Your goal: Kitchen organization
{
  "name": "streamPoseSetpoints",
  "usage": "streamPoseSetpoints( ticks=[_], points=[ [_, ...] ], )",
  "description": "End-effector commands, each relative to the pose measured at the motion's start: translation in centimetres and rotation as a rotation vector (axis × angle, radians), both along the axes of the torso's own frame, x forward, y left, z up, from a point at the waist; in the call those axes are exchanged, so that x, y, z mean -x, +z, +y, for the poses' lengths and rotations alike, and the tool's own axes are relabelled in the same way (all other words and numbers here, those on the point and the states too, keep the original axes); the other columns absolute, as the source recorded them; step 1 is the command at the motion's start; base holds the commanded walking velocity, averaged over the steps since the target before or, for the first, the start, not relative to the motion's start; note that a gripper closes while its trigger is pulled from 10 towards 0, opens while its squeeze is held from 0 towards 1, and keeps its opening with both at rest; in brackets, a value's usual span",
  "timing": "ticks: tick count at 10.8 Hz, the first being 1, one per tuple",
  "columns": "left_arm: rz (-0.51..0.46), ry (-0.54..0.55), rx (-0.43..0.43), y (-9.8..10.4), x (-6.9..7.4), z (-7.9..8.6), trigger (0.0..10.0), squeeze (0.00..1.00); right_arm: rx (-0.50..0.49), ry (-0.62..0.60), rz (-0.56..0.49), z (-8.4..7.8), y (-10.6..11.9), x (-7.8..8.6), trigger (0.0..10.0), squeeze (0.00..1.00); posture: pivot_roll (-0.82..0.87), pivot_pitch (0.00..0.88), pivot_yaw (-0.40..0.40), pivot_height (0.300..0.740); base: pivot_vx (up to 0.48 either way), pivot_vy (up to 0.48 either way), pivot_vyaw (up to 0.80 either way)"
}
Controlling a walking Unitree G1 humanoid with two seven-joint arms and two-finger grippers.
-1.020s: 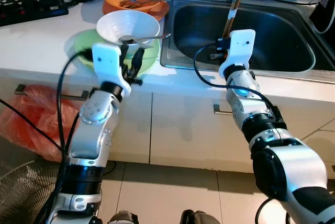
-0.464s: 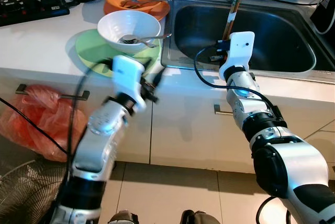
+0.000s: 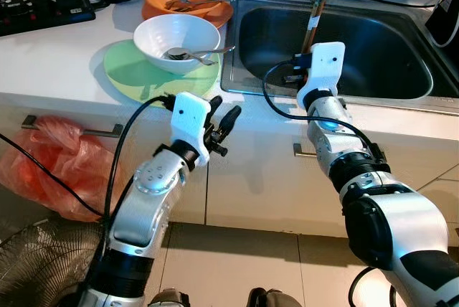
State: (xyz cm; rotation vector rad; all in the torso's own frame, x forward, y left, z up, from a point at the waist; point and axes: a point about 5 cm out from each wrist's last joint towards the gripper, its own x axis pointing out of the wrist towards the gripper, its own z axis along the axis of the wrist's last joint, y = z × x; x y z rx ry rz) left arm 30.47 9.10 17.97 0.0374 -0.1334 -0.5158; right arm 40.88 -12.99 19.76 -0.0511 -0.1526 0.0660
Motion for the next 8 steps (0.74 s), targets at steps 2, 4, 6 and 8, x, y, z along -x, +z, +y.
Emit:
streamPoseSetpoints(
  ticks=[2, 4, 6, 8],
  points=[
    [0.019, 0.022, -0.009, -0.34, -0.13, 0.13, 10.0, 0.00, -0.017, -0.021, 0.035, -0.20, -0.09, -0.17, 10.0, 0.00, 0.12, 0.139, -0.065, 0.740, 0.000, 0.000, 0.00],
    [0.019, 0.022, -0.011, -0.37, -0.11, 0.01, 10.0, 0.00, -0.016, -0.027, 0.050, -0.33, -0.26, -0.18, 10.0, 0.00, 0.12, 0.139, -0.066, 0.740, 0.000, 0.000, -0.59],
    [0.018, 0.025, -0.011, -0.32, -0.17, 0.00, 10.0, 0.00, -0.010, -0.026, 0.047, -0.27, -0.28, -0.15, 10.0, 0.00, 0.13, 0.141, -0.066, 0.740, 0.000, 0.000, 0.00],
    [0.016, 0.027, -0.011, -0.28, -0.17, 0.05, 10.0, 0.00, -0.018, -0.024, 0.049, -0.21, -0.25, -0.17, 10.0, 0.00, 0.13, 0.140, -0.066, 0.740, 0.000, 0.000, 0.00]
  ],
)
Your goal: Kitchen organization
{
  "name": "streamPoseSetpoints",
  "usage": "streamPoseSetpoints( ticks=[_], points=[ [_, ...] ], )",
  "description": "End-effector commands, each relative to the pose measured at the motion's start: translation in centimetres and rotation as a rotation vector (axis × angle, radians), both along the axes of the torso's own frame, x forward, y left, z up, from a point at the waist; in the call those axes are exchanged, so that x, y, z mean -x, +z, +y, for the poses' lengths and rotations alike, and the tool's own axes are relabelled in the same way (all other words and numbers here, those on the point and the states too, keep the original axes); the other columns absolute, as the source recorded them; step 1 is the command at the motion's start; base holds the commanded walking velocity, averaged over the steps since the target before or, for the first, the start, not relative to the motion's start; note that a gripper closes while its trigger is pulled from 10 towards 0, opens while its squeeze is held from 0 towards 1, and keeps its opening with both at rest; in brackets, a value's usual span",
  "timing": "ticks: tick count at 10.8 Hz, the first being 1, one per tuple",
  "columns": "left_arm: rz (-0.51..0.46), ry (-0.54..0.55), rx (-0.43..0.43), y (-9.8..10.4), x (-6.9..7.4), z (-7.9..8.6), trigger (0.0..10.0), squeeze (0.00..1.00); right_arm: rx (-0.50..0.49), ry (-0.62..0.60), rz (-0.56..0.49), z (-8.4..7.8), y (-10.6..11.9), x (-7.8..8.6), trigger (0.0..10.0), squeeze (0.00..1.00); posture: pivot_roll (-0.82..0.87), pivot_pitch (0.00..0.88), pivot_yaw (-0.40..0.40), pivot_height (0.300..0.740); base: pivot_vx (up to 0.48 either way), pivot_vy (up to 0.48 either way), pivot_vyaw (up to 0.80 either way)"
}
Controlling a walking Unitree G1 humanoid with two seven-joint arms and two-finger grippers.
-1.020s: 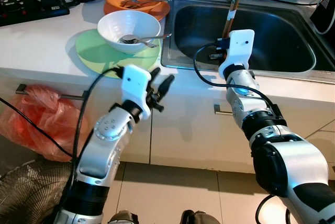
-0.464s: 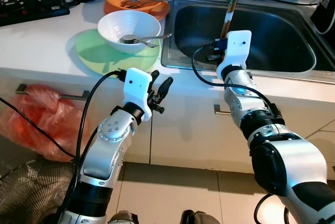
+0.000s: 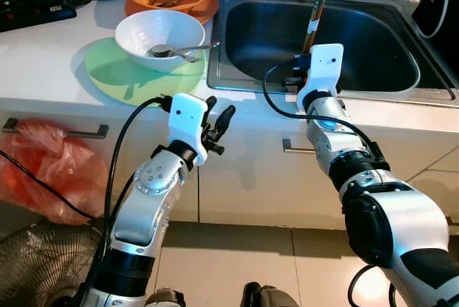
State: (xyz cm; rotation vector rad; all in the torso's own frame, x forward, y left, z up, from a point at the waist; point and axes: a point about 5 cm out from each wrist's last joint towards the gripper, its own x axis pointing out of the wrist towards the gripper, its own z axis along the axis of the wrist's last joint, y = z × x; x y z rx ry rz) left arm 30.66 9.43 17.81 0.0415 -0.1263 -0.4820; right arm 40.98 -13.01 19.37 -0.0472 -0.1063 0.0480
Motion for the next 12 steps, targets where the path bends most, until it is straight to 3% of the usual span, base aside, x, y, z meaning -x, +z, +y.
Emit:
streamPoseSetpoints(
  ticks=[1, 12],
  points=[
    [0.008, -0.006, -0.007, -0.10, 0.03, -0.24, 10.0, 0.00, -0.019, -0.006, 0.005, -0.17, 0.14, -0.08, 10.0, 0.00, 0.13, 0.139, -0.065, 0.740, 0.000, 0.000, 0.00],
    [0.002, -0.014, -0.004, 0.00, 0.04, -0.42, 10.0, 0.00, -0.028, 0.001, 0.012, -0.16, -0.04, -0.04, 10.0, 0.00, 0.13, 0.141, -0.066, 0.740, 0.289, 0.000, 0.00]
  ],
)
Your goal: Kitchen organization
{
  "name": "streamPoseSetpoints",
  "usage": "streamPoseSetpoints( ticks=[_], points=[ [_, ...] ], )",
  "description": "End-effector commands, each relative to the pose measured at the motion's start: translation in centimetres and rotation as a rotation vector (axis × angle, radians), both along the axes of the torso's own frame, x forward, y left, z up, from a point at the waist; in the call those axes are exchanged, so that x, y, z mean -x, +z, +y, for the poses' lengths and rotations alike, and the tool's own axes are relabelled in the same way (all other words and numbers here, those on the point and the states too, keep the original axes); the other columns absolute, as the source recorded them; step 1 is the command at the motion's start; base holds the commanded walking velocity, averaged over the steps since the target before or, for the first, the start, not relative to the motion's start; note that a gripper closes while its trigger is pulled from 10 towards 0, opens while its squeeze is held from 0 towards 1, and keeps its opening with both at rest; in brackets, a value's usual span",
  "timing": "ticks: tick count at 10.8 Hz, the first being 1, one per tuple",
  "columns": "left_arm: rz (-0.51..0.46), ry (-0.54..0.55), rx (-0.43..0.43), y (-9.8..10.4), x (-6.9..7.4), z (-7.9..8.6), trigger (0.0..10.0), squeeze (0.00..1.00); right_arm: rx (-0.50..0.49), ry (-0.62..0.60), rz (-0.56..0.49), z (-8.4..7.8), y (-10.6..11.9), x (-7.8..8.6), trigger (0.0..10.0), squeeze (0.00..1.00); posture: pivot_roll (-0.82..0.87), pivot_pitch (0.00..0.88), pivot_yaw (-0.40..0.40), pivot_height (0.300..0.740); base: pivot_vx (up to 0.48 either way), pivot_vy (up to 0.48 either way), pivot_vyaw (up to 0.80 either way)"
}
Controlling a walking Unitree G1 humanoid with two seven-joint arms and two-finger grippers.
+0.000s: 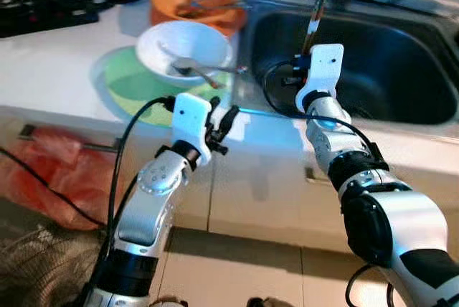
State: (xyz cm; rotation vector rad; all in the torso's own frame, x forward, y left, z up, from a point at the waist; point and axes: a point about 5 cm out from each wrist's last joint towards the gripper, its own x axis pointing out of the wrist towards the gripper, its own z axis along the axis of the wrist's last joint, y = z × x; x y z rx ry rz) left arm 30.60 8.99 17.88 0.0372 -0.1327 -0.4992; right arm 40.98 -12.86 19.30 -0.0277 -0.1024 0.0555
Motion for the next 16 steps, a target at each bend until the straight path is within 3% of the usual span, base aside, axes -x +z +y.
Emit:
streamPoseSetpoints(
  ticks=[1, 3, 16],
  points=[
    [0.007, -0.004, -0.007, -0.11, 0.05, -0.12, 10.0, 0.00, -0.009, -0.005, 0.009, -0.27, -0.06, -0.03, 10.0, 0.00, 0.12, 0.141, -0.066, 0.740, 0.000, 0.000, 0.00],
    [0.004, -0.005, -0.001, -0.03, 0.03, -0.15, 10.0, 0.00, -0.010, -0.005, 0.011, -0.26, -0.08, -0.02, 10.0, 0.00, 0.12, 0.140, -0.066, 0.740, 0.000, 0.000, 0.00],
    [-0.002, -0.024, -0.016, -0.11, 0.26, -0.36, 10.0, 0.00, -0.007, 0.016, 0.004, 0.19, -0.13, 0.04, 10.0, 0.00, 0.13, 0.143, -0.067, 0.740, 0.273, 0.000, -0.14]
  ],
)
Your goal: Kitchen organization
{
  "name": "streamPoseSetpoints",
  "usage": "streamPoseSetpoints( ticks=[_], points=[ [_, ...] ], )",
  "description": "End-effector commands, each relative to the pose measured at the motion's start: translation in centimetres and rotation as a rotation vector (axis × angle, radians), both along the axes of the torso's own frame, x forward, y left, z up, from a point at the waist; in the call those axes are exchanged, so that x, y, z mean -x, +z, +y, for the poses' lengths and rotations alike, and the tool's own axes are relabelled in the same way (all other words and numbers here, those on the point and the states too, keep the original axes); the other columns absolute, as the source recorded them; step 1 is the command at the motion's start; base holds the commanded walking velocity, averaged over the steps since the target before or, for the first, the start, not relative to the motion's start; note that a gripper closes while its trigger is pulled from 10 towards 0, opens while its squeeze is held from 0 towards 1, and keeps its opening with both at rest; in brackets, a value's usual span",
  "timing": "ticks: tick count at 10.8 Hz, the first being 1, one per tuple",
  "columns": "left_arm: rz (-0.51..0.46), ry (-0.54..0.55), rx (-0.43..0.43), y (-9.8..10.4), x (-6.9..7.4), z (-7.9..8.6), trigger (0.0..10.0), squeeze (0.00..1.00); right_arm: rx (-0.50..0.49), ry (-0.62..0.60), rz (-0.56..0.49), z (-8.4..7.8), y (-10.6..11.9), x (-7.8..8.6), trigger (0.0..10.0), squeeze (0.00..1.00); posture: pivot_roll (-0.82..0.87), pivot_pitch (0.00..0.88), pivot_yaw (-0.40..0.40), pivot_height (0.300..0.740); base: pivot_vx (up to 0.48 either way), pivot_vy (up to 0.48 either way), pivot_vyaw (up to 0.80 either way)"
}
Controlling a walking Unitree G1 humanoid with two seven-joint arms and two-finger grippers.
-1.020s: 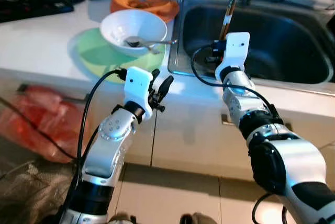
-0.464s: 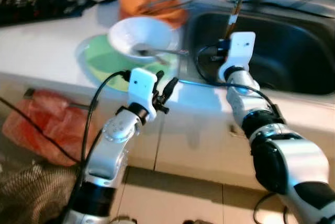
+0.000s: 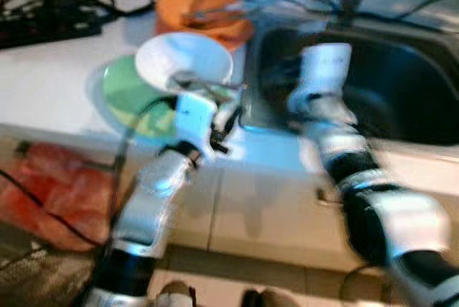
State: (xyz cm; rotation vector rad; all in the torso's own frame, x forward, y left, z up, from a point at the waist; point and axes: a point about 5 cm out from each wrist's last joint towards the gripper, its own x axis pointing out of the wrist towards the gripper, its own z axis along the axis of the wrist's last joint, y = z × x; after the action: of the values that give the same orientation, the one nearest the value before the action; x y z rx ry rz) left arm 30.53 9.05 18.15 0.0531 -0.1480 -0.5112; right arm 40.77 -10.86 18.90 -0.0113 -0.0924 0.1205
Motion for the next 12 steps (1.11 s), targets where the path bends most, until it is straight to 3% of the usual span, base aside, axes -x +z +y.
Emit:
streamPoseSetpoints(
  ticks=[1, 8, 9, 12],
  points=[
    [0.015, -0.017, 0.002, -0.34, 0.24, -0.48, 10.0, 0.00, 0.005, -0.049, -0.007, -1.79, 0.28, -0.17, 10.0, 0.00, 0.13, 0.144, -0.067, 0.740, 0.000, 0.000, 0.00],
    [0.024, -0.066, 0.006, -0.38, 0.60, -1.05, 10.0, 0.00, 0.028, -0.067, 0.012, -2.11, -0.18, -0.10, 10.0, 0.00, 0.12, 0.140, -0.066, 0.740, 0.000, 0.000, 0.00],
    [0.026, -0.070, 0.005, -0.41, 0.59, -1.09, 10.0, 0.00, 0.026, -0.065, 0.014, -2.14, -0.24, -0.09, 10.0, 1.00, 0.12, 0.139, -0.065, 0.740, 0.000, 0.000, 0.00],
    [0.028, -0.084, 0.001, -0.47, 0.65, -1.27, 10.0, 0.00, 0.022, -0.065, 0.016, -2.15, -0.26, -0.09, 10.0, 1.00, 0.12, 0.128, -0.062, 0.740, 0.000, 0.000, 0.00]
  ],
)
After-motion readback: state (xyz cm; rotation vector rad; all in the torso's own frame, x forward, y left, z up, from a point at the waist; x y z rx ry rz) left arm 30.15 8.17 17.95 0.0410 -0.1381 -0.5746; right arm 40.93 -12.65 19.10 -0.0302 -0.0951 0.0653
